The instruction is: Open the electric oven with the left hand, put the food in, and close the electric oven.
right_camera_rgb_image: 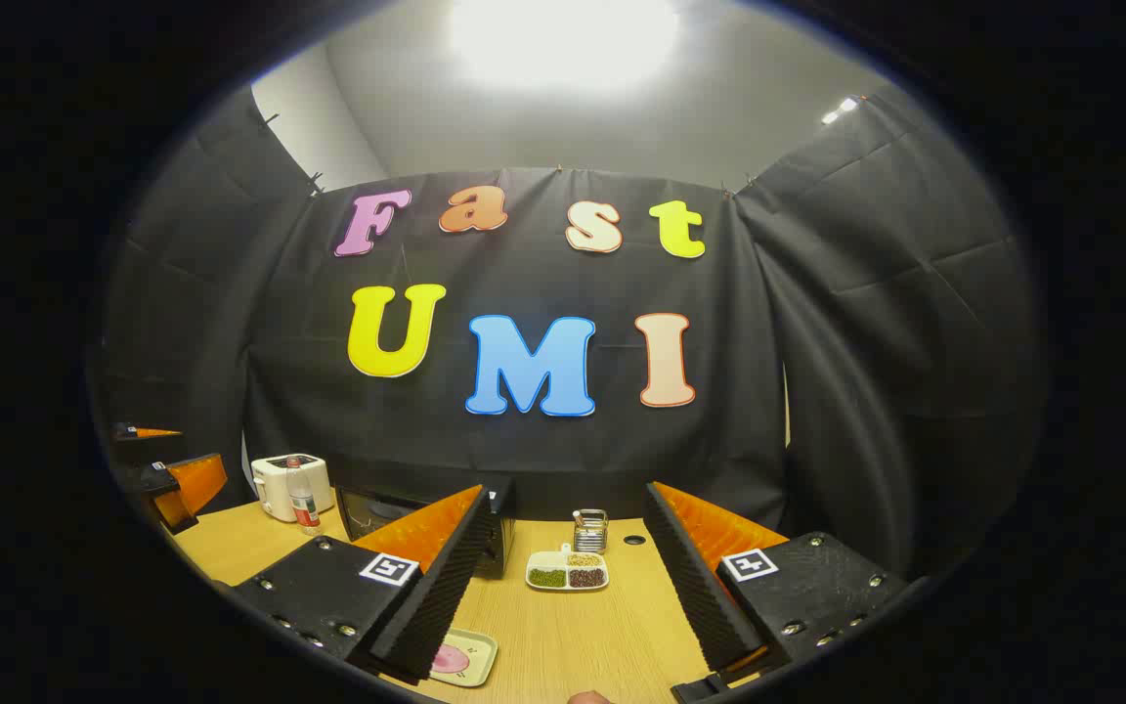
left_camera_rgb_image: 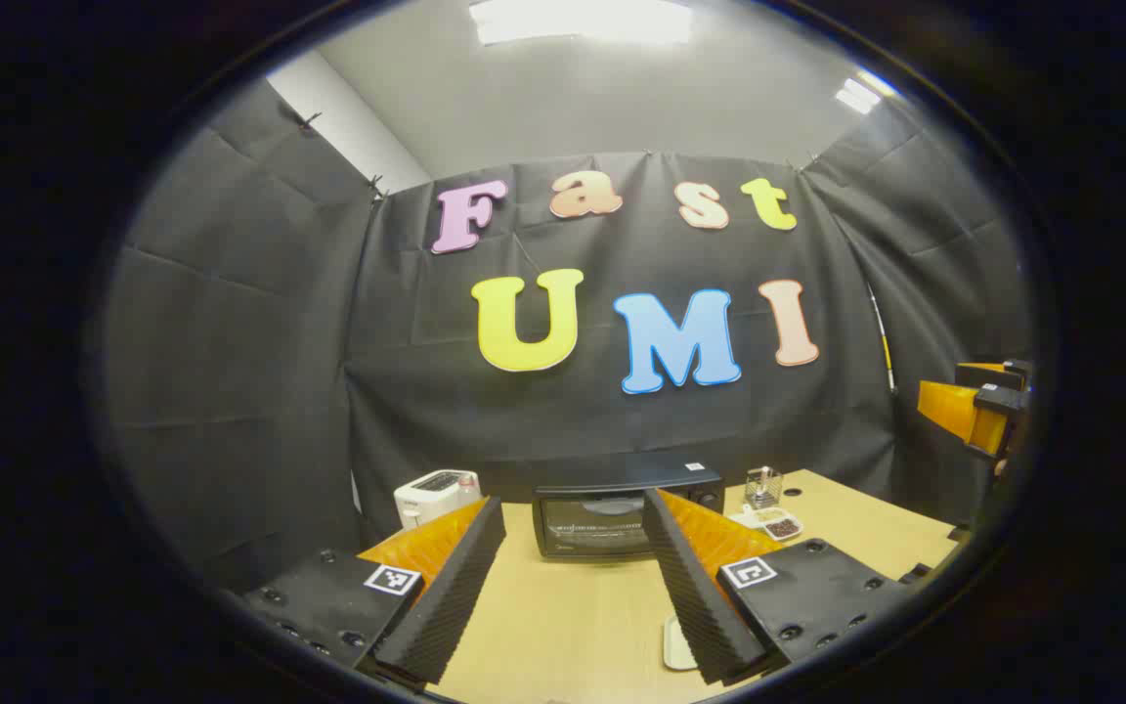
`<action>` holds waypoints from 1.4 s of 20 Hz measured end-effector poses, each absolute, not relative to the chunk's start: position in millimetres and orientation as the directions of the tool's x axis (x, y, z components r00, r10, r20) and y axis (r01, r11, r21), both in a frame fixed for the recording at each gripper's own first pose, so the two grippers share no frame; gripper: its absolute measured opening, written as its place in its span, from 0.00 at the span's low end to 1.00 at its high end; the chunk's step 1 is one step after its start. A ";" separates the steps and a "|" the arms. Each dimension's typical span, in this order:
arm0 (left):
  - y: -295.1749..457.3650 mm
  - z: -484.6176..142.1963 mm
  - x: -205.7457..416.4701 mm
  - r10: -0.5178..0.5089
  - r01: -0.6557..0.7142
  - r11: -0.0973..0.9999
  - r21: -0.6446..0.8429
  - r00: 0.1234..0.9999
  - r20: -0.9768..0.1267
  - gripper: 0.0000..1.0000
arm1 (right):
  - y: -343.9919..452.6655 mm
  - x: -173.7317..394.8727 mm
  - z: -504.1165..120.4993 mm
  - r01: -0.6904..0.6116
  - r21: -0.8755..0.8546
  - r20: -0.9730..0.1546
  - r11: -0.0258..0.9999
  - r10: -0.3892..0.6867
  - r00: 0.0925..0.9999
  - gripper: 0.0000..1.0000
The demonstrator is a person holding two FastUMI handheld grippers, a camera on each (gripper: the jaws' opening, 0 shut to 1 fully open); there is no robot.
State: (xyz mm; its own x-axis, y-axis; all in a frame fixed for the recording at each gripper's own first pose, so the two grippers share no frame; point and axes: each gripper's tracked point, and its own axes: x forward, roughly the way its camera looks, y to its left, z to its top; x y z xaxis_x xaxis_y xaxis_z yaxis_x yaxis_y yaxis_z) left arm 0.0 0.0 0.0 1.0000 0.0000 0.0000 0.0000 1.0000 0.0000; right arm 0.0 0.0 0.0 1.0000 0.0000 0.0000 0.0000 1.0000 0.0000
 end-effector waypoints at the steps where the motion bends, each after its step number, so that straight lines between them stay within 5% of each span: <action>1: -0.8 0.6 0.5 0.001 -0.001 1.000 0.005 1.000 0.001 1.00 | -1.0 0.2 -0.7 -0.001 0.001 -0.002 1.000 0.001 1.000 0.97; 17: -37.1 16.0 14.3 0.067 -0.068 0.997 0.021 0.997 0.042 1.00 | -40.8 0.4 -12.9 -0.061 0.009 0.025 0.998 0.061 0.998 0.97; 28: -47.4 0.3 126.1 0.001 -0.001 1.000 0.001 1.000 0.019 1.00 | -50.3 29.0 -5.5 0.013 0.046 0.011 0.999 -0.013 1.000 0.97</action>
State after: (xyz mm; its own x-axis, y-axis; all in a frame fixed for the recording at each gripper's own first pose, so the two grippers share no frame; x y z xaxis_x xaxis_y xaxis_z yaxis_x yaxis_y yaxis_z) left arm 126.1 -47.4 0.3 0.9998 0.0009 0.0195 -0.0010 1.0000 0.0012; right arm 29.0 -50.3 -5.5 0.9999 -0.0130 0.0108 0.0125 0.9989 0.0455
